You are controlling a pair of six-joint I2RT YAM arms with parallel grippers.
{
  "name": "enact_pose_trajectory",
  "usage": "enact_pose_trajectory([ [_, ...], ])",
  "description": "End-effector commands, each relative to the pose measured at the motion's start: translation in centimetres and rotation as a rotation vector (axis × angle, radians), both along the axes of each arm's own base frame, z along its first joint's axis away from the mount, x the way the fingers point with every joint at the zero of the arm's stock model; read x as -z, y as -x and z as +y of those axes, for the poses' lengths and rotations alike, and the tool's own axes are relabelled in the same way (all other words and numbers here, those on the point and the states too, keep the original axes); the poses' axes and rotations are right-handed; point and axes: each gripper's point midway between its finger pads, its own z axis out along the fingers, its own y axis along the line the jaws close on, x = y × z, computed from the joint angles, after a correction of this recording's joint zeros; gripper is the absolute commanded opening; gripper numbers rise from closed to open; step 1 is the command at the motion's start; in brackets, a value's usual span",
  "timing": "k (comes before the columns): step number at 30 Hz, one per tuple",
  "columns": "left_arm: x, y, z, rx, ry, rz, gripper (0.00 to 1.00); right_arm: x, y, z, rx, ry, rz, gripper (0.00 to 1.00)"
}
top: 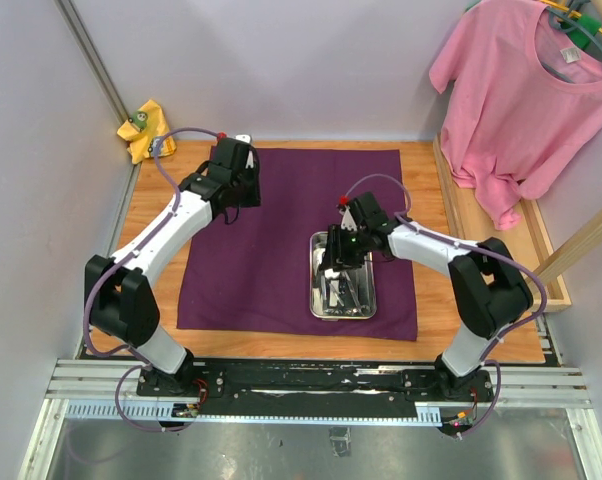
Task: Open and lay out the surgical kit
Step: Pick up the medical item from the container.
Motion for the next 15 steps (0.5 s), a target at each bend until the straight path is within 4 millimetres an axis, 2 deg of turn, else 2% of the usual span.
enact_pose_trajectory([
  [1,-1.4,0.2,-0.1,0.003,0.025,-0.047,0.37,-0.6,-0.7,2.0,-0.027,-0.044,-0.026,0.44],
  [9,-0.8,0.2,-0.1,0.005,0.017,-0.036,0.37,0.2,-1.6,2.5,-0.027,-0.031,-0.019,0.31],
  [15,-0.8,0.1,0.0,-0.002,-0.009,-0.044,0.37,1.0,-2.0,2.8,-0.026,-0.022,-0.006,0.28],
])
